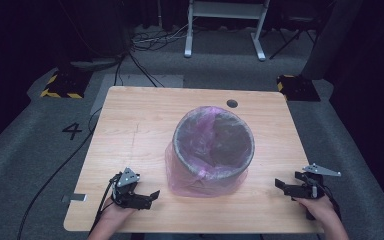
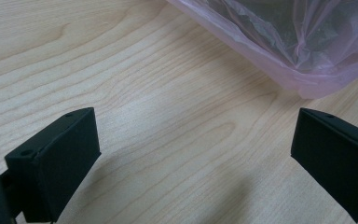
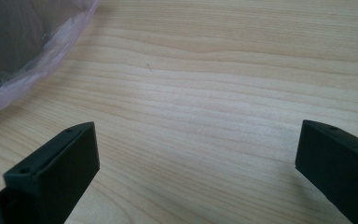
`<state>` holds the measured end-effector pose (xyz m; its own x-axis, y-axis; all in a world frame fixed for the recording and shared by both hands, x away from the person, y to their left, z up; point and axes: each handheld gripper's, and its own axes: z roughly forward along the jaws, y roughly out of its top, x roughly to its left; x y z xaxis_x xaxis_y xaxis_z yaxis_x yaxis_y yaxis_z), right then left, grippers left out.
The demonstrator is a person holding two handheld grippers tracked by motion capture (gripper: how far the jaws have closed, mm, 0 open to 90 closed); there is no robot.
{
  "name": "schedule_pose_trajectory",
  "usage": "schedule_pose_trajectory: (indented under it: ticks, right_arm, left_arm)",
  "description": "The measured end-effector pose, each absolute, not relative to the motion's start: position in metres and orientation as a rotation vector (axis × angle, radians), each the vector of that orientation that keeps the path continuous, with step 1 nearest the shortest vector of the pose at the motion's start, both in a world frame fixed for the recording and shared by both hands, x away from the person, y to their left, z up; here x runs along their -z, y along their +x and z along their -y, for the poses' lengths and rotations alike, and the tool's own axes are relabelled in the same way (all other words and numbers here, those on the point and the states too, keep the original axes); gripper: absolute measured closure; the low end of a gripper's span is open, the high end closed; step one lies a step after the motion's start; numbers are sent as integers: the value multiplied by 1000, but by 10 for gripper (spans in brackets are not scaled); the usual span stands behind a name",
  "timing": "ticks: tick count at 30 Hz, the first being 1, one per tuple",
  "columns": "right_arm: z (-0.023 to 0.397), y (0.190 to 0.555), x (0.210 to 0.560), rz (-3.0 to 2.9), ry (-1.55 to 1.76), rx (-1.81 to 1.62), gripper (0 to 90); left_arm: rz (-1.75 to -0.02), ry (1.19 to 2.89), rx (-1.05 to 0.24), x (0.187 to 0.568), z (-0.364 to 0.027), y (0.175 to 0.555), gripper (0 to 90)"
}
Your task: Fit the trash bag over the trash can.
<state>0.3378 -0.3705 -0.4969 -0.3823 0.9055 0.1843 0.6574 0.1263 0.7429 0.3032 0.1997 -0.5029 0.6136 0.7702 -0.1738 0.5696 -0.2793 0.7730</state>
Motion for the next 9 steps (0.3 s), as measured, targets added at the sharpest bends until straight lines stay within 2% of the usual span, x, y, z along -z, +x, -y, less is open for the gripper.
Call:
schedule_pose_trajectory:
  ticks: [9]
  right_arm:
    - [363, 335, 504, -2103, 1491, -1041, 0]
  left_arm:
    - [-1060, 1974, -280, 503, -200, 304, 10]
